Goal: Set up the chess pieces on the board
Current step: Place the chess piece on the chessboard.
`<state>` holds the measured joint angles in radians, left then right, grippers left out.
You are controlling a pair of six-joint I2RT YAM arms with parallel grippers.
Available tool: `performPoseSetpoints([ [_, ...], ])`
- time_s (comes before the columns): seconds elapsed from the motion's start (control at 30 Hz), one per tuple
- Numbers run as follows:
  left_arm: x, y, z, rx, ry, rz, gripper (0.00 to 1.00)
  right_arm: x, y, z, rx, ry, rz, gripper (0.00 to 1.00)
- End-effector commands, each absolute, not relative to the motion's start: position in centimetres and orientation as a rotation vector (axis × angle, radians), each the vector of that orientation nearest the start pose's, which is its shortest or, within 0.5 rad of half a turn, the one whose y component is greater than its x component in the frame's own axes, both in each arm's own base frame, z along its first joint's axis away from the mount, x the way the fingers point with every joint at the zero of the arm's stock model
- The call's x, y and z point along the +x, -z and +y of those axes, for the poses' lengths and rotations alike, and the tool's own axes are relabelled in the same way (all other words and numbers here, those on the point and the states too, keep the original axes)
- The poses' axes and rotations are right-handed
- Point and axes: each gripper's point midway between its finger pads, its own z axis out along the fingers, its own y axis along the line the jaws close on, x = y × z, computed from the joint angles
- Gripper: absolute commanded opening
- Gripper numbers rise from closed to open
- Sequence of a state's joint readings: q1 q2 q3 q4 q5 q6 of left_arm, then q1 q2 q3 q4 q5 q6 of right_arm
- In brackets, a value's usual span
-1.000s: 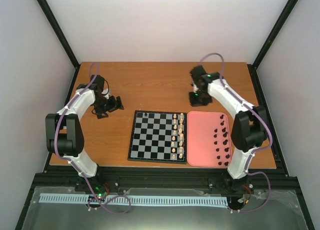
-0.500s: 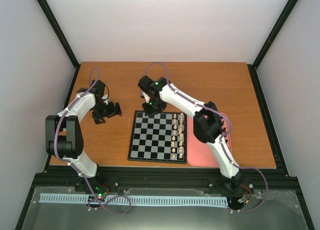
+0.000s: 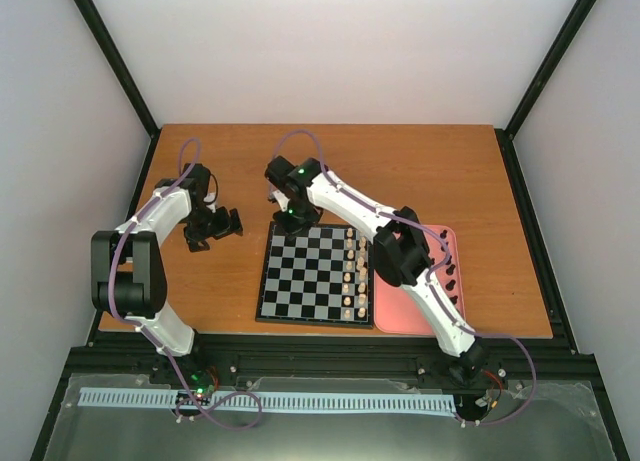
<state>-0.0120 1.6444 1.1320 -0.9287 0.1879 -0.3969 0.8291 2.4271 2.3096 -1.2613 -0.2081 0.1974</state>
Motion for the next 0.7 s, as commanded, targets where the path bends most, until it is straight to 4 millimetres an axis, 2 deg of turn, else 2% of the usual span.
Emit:
performPoseSetpoints([
  [0.0, 32.1, -8.1, -3.6, -0.572, 0.34, 2.94, 1.0, 31.7, -6.8, 41.0, -1.021, -0.423, 2.906, 0.03],
  [0.67, 31.8, -8.2, -3.6, -0.561, 0.347, 2.935, 1.0, 31.9, -4.9, 41.3, -1.029, -0.414, 2.929, 0.06],
])
